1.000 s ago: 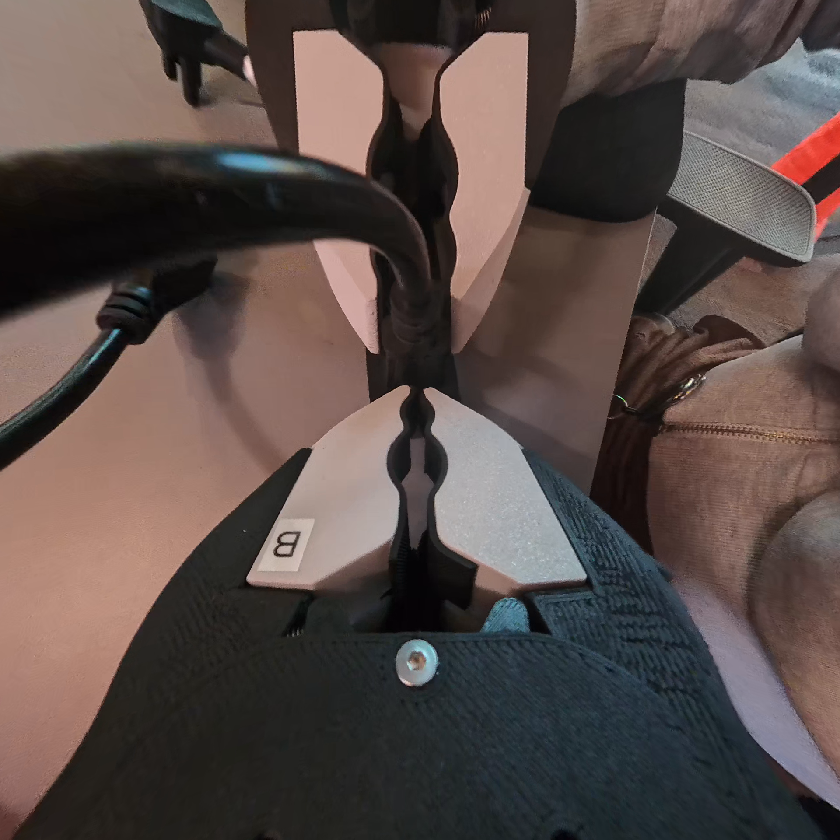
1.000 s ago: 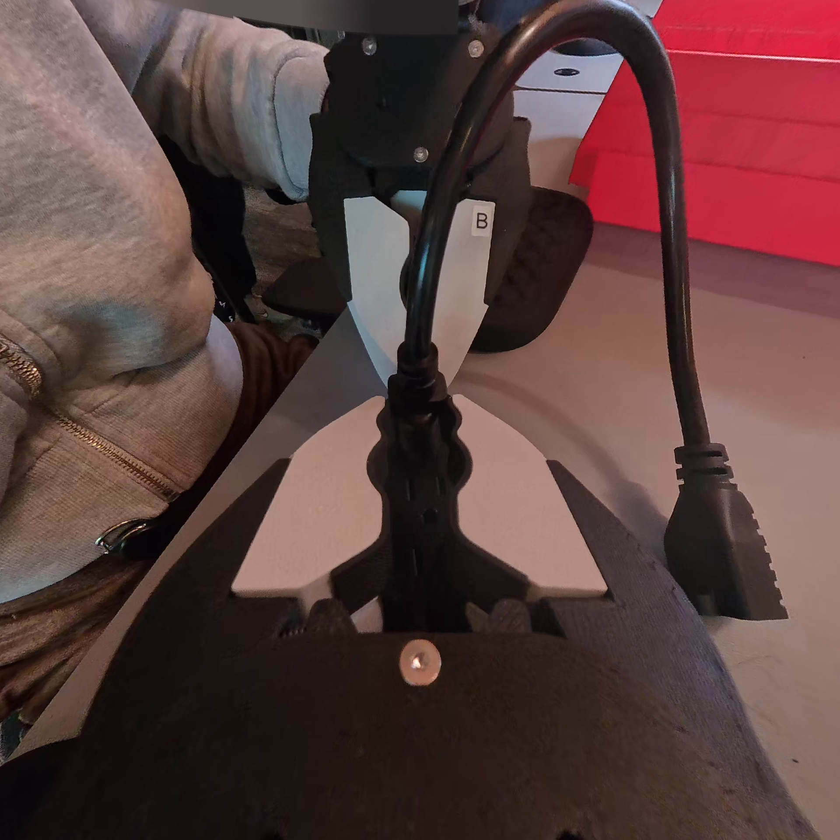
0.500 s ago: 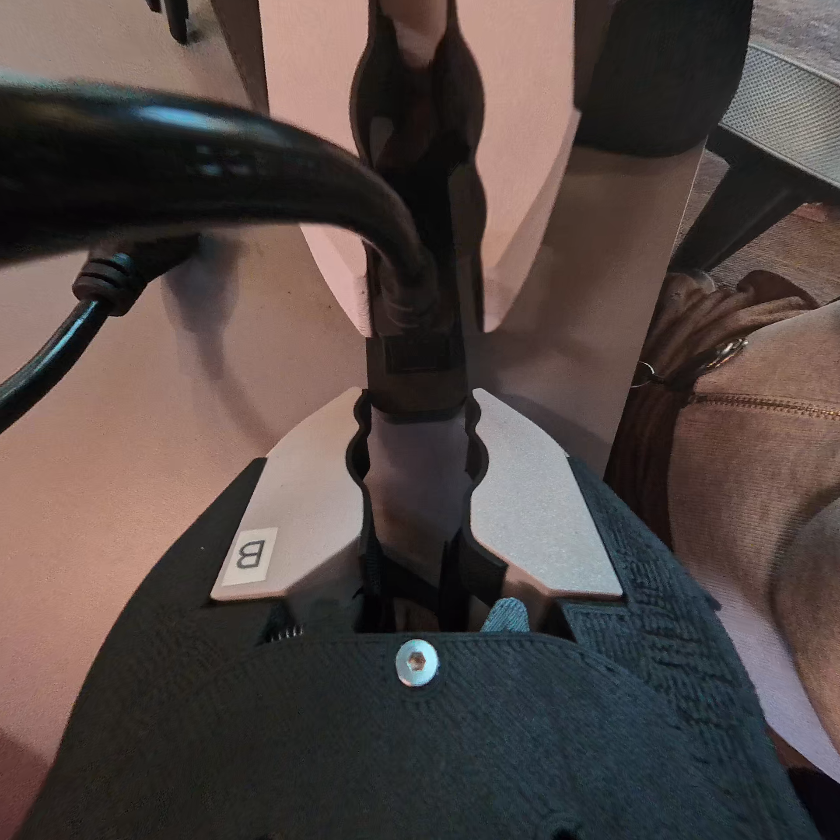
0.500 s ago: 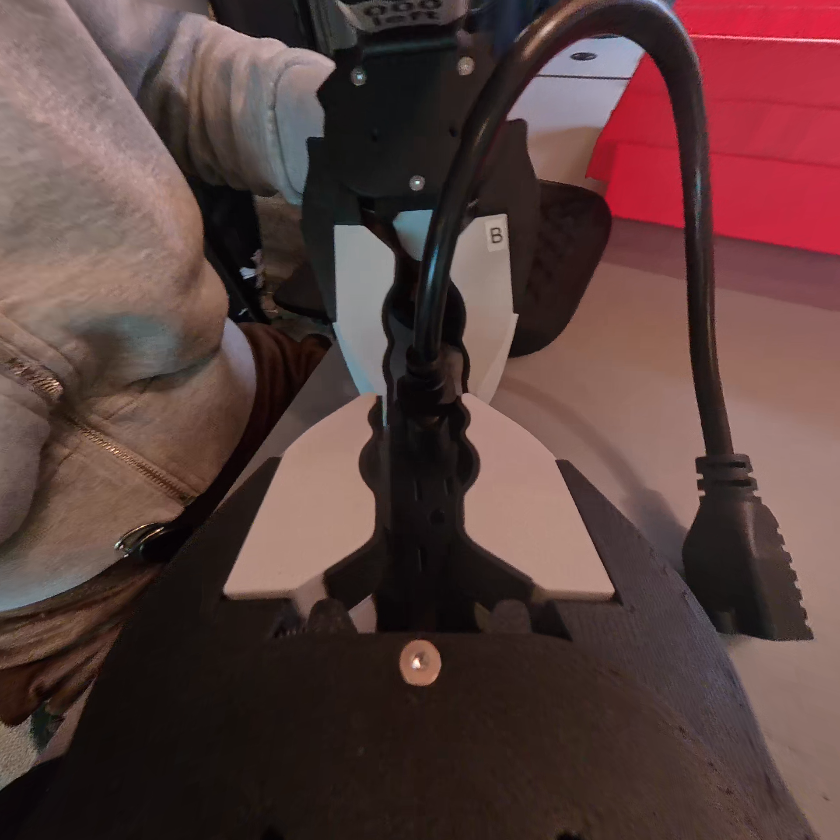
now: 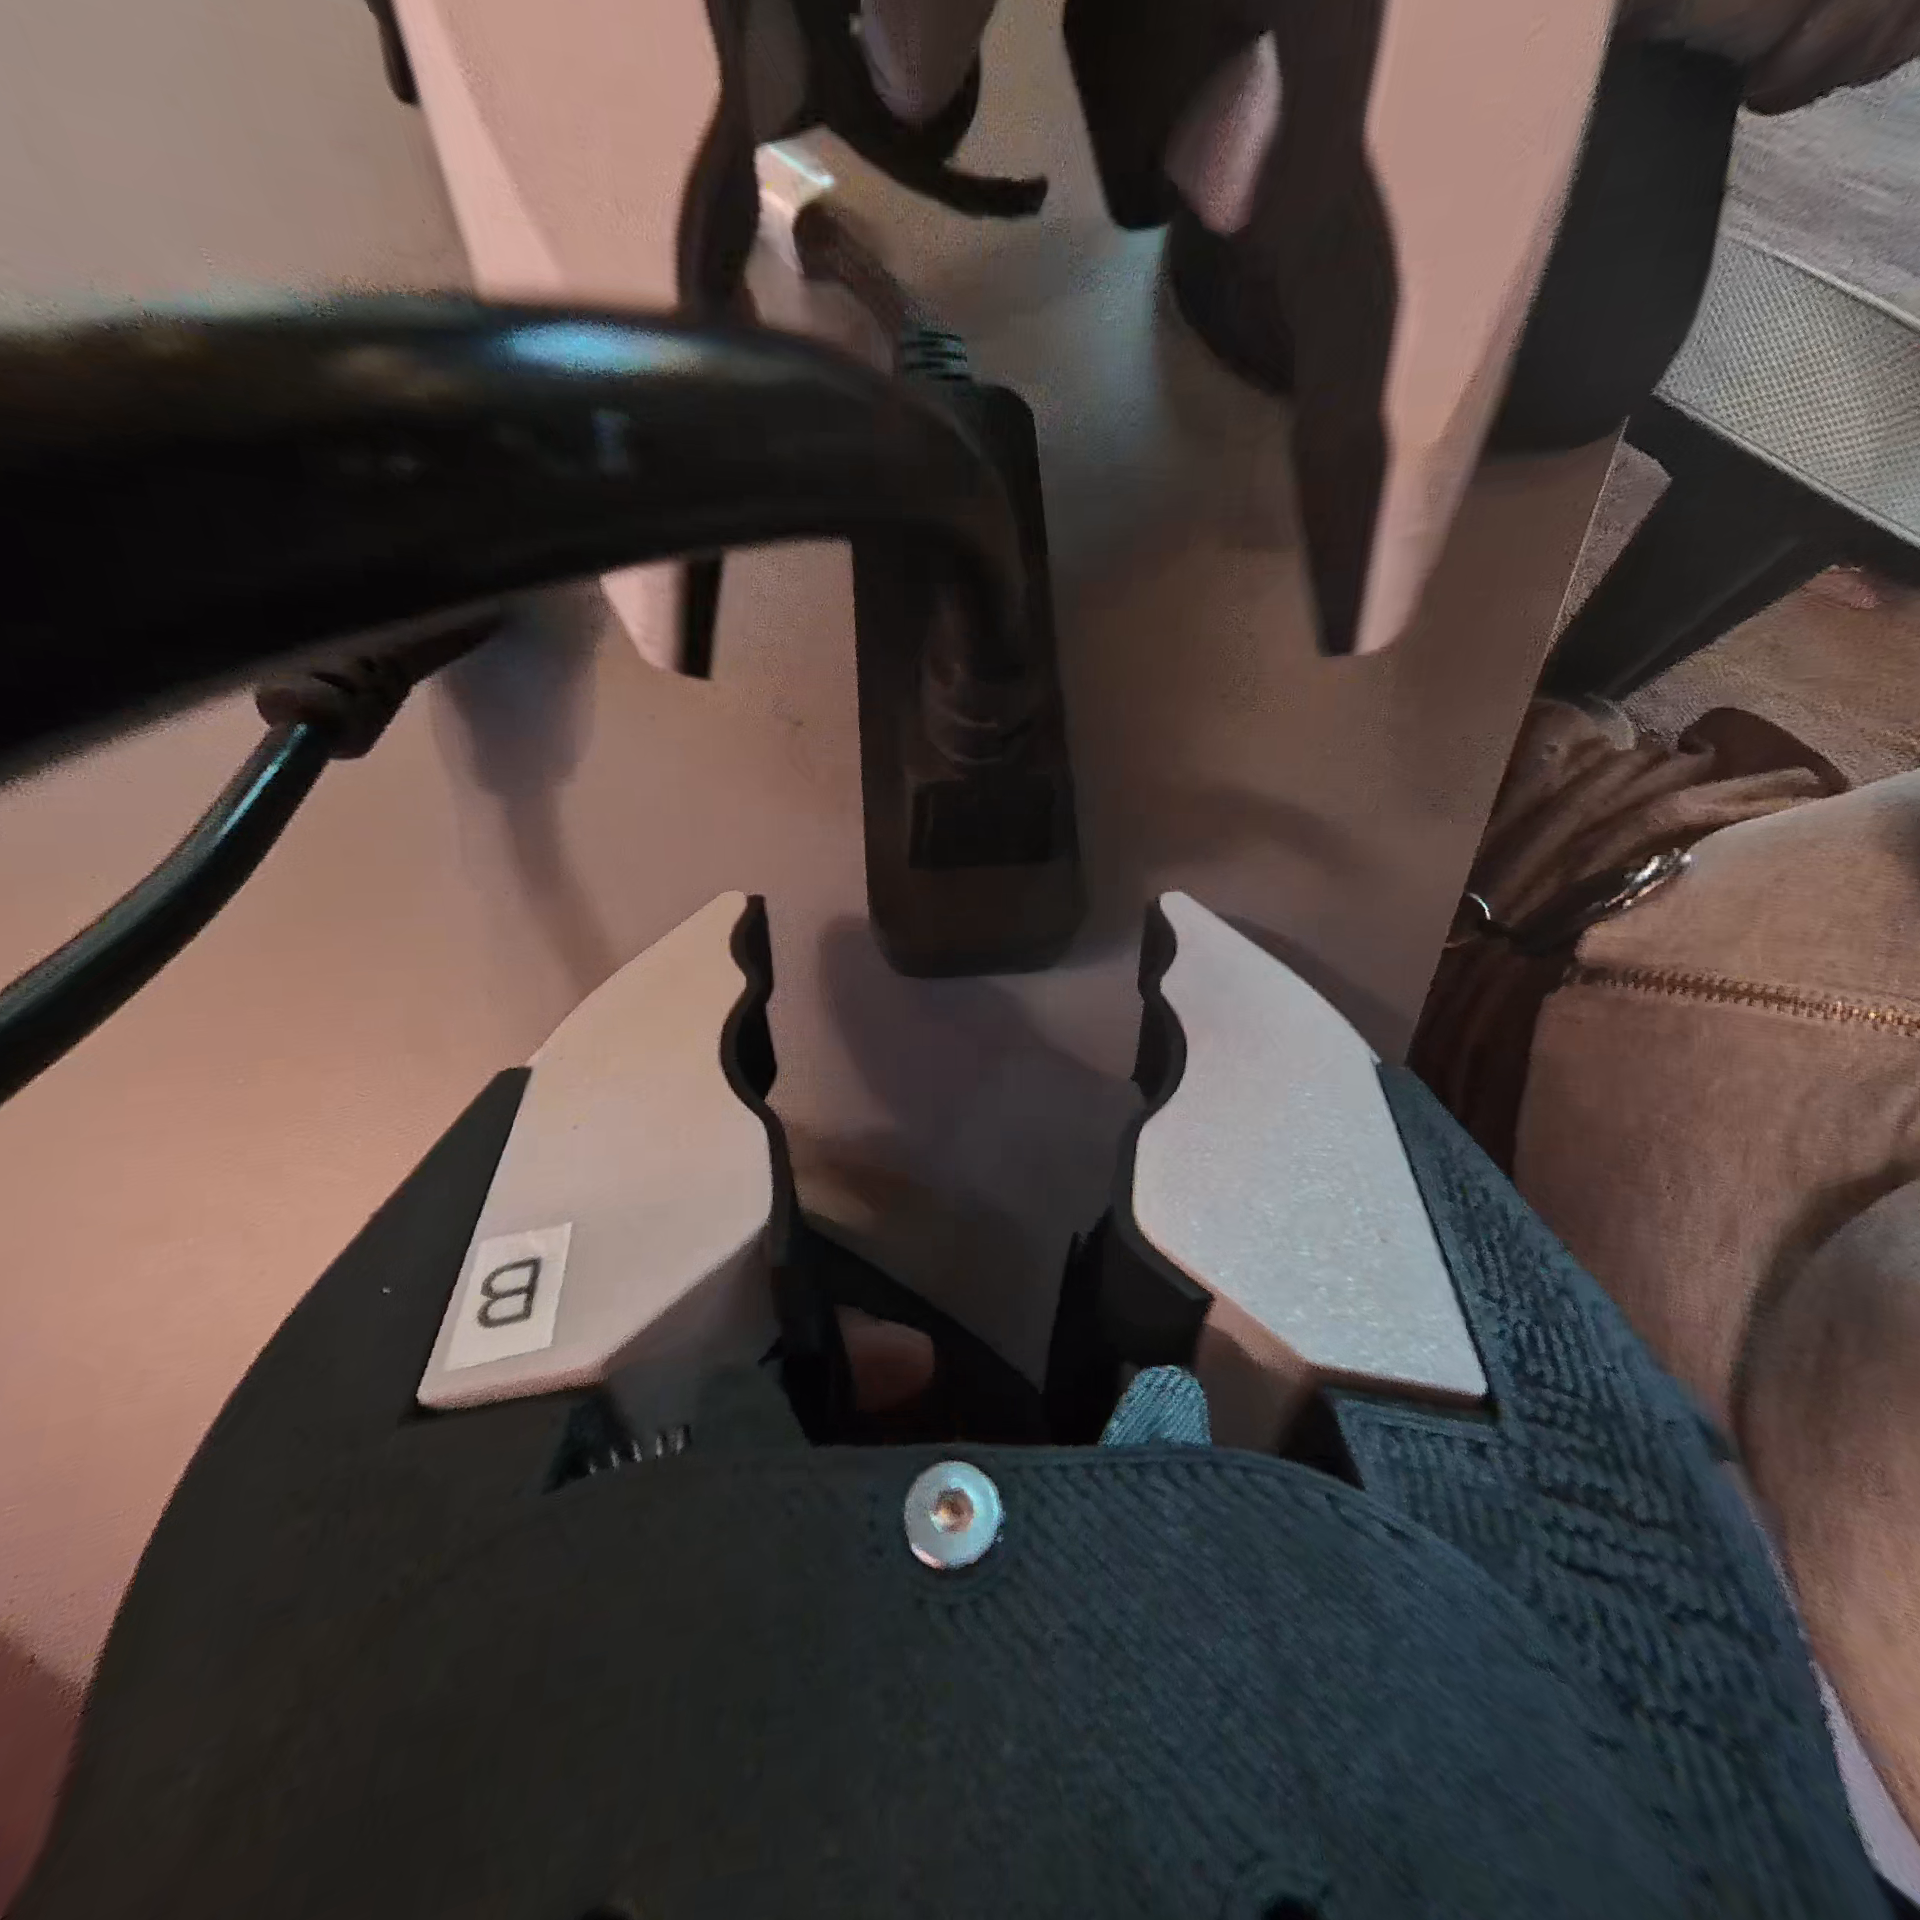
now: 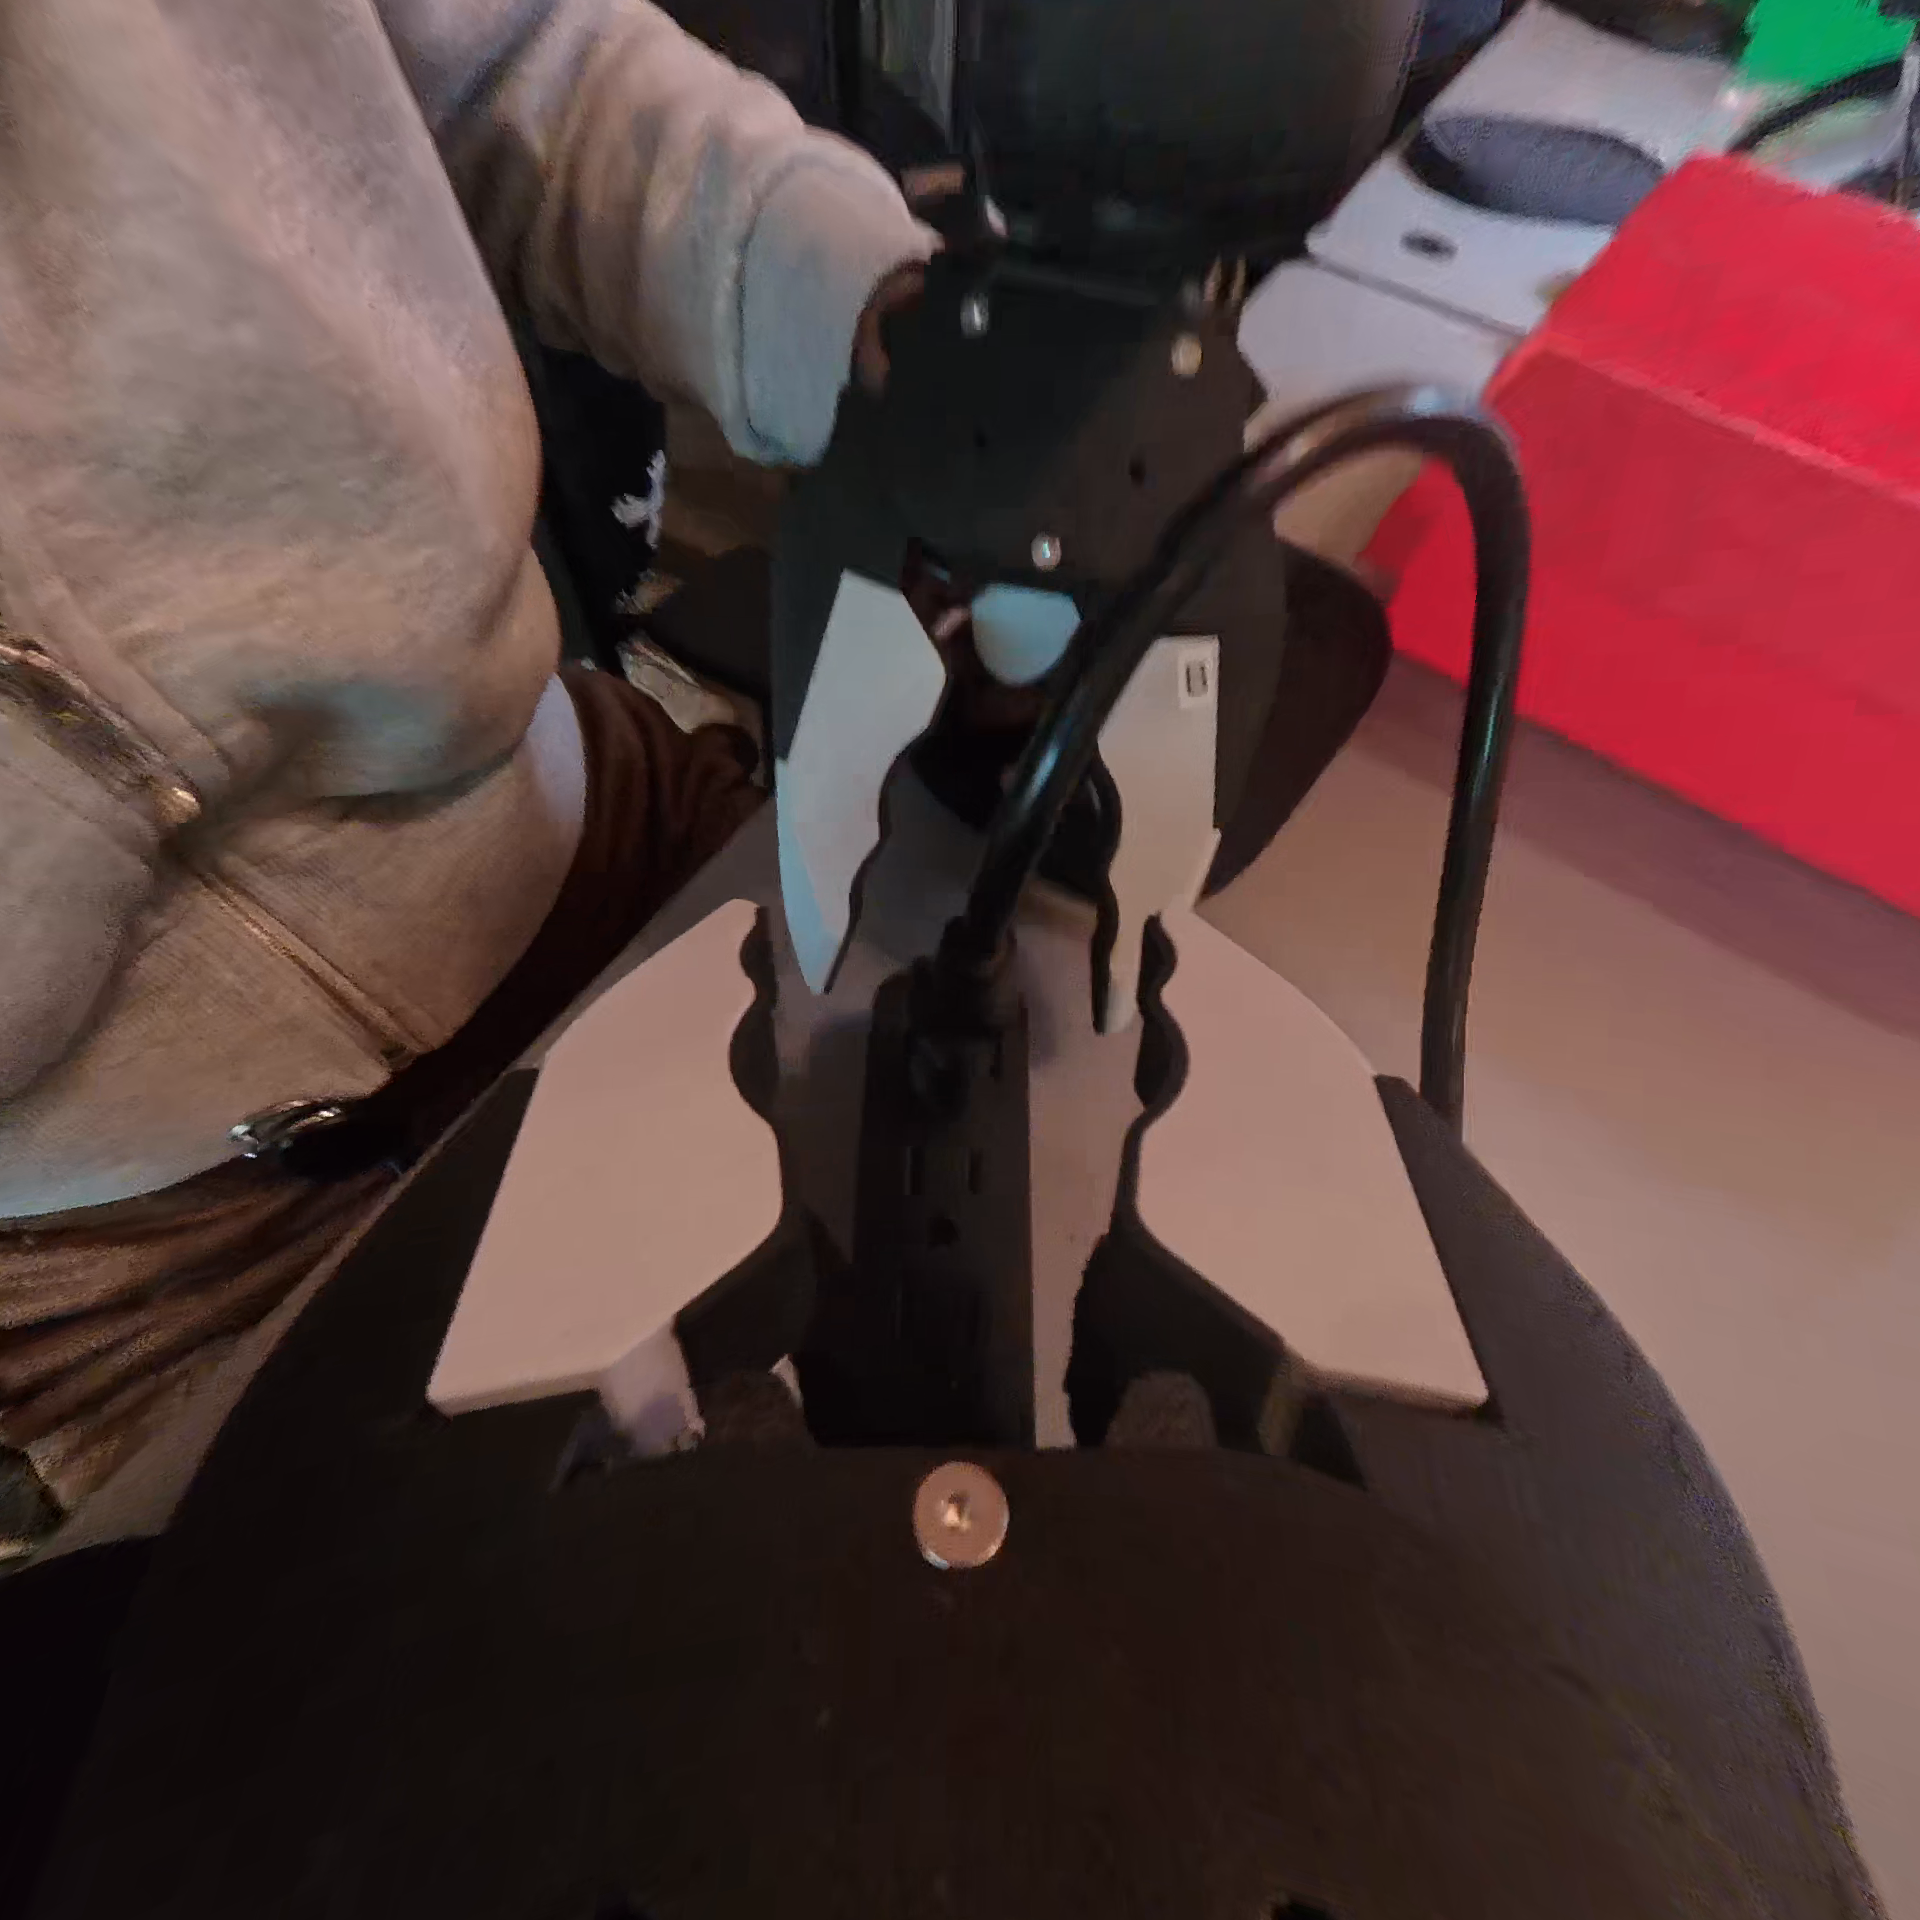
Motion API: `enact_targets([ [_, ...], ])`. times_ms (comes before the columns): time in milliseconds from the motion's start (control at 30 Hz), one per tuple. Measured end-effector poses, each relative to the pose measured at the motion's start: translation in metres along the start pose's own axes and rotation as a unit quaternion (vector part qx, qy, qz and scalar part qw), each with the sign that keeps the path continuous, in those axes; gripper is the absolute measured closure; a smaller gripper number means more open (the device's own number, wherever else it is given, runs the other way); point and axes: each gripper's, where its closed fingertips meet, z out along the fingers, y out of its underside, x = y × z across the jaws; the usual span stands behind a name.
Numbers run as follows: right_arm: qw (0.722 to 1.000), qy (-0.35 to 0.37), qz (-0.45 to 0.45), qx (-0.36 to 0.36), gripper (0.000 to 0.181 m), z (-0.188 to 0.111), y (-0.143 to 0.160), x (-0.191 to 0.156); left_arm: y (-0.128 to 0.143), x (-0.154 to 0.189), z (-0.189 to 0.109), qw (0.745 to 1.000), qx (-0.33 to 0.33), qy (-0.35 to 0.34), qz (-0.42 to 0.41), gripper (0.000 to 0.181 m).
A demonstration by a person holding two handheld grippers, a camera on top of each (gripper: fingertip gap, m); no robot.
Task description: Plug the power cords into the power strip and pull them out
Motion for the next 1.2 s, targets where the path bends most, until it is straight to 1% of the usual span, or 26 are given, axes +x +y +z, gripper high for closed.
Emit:
enact_targets([
  [33, 1.000, -0.008, 0.003, -0.001, 0.107, 0.000, -0.002, 0.000, -0.003, 0.001, 0.000, 1.000, 0.008, -0.002, -0.001, 0.113],
  [67, 1.000, -0.014, 0.009, -0.009, 0.108, 0.001, -0.001, 0.002, -0.007, 0.004, -0.001, 1.000, 0.018, 0.004, -0.004, 0.114],
  [100, 0.999, -0.024, 0.017, -0.012, 0.112, 0.003, 0.002, 0.003, -0.009, 0.008, 0.000, 1.000, 0.020, 0.012, -0.008, 0.115],
  [133, 0.999, -0.041, 0.027, -0.006, 0.121, 0.007, 0.006, 0.003, -0.007, 0.008, 0.002, 1.000, 0.012, 0.010, -0.007, 0.117],
  [200, 0.995, -0.080, 0.060, 0.021, 0.137, 0.013, 0.011, -0.001, -0.003, 0.004, 0.006, 1.000, -0.004, -0.002, -0.011, 0.124],
  [233, 0.993, -0.092, 0.076, 0.027, 0.141, 0.014, 0.014, -0.003, -0.001, 0.004, 0.008, 1.000, -0.010, -0.001, -0.014, 0.128],
  [333, 0.994, -0.079, 0.066, 0.044, 0.150, 0.011, 0.012, -0.002, -0.001, 0.004, 0.009, 1.000, -0.010, 0.003, -0.017, 0.138],
  [400, 0.996, -0.065, 0.053, 0.041, 0.152, 0.010, 0.015, -0.001, -0.001, 0.004, 0.009, 1.000, -0.006, 0.010, -0.025, 0.140],
  [500, 0.999, -0.032, 0.033, 0.011, 0.148, 0.008, 0.025, 0.004, -0.001, 0.005, 0.009, 0.999, -0.005, 0.022, -0.034, 0.140],
  [567, 0.998, -0.036, 0.039, 0.024, 0.150, 0.009, 0.024, 0.002, -0.001, 0.005, 0.009, 0.999, -0.005, 0.025, -0.036, 0.140],
  [667, 0.998, -0.040, 0.036, 0.015, 0.156, 0.013, 0.026, 0.000, -0.001, 0.005, 0.009, 0.999, -0.004, 0.028, -0.039, 0.140],
  [833, 0.999, -0.034, 0.029, 0.027, 0.157, 0.013, 0.026, -0.001, 0.000, 0.005, 0.009, 0.999, -0.006, 0.029, -0.039, 0.140],
  [933, 0.997, -0.032, 0.026, 0.058, 0.158, 0.017, 0.023, -0.004, 0.001, 0.009, 0.009, 0.999, -0.011, 0.039, -0.032, 0.140],
  [1200, 0.998, -0.010, 0.006, 0.065, 0.158, 0.015, 0.023, -0.004, 0.001, 0.009, 0.010, 0.999, -0.009, 0.037, -0.027, 0.139],
])
